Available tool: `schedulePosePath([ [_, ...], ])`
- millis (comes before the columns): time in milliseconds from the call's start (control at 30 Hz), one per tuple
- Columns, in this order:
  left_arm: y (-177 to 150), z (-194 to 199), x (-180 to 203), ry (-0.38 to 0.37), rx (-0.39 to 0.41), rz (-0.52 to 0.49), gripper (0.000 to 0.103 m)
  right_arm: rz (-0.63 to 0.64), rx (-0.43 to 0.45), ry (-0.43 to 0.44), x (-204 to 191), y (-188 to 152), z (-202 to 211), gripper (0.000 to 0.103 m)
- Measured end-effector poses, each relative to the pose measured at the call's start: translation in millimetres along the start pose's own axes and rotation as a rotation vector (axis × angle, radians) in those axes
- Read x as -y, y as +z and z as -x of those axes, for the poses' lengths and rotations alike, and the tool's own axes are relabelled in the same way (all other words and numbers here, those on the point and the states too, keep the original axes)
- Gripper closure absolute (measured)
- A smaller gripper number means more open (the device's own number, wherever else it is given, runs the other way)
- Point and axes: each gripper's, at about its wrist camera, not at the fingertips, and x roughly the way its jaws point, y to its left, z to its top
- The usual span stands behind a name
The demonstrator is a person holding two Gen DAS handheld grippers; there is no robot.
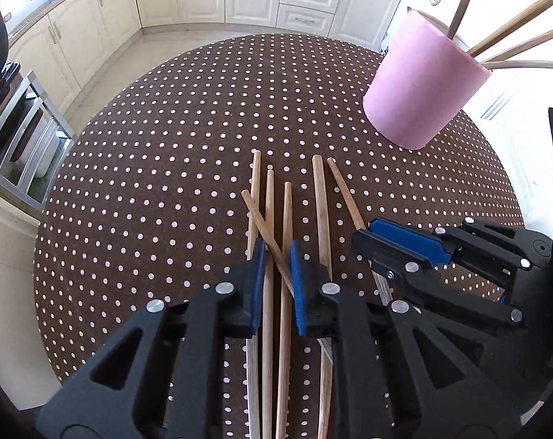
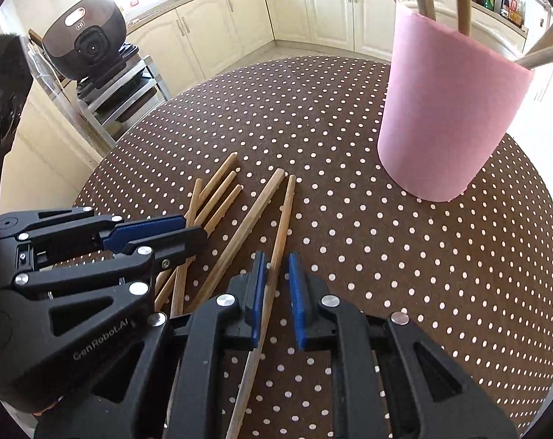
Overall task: Organize utensils
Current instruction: 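Close the left tool on a chopstick while the right tool grasps another, then lift both held chopsticks upright toward the pink cup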
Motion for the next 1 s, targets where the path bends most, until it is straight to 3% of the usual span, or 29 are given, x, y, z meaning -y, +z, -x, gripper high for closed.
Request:
schedulePosePath([
  [200, -5, 5, -3, -0.004, 0.011, 0.005, 0.097, -0.006, 0.019, -0.011, 0, -4, 1, 0.097],
  [400, -9, 22, -4, -0.017, 0.034, 0.017, 0.097, -0.017, 0.064, -0.005, 1, -10, 19, 0.098],
  [1000, -39, 175, 27, -0.043, 0.281, -0.044, 0.097, 0.029, 0.287, 0.032, -19, -28, 154, 0.099],
])
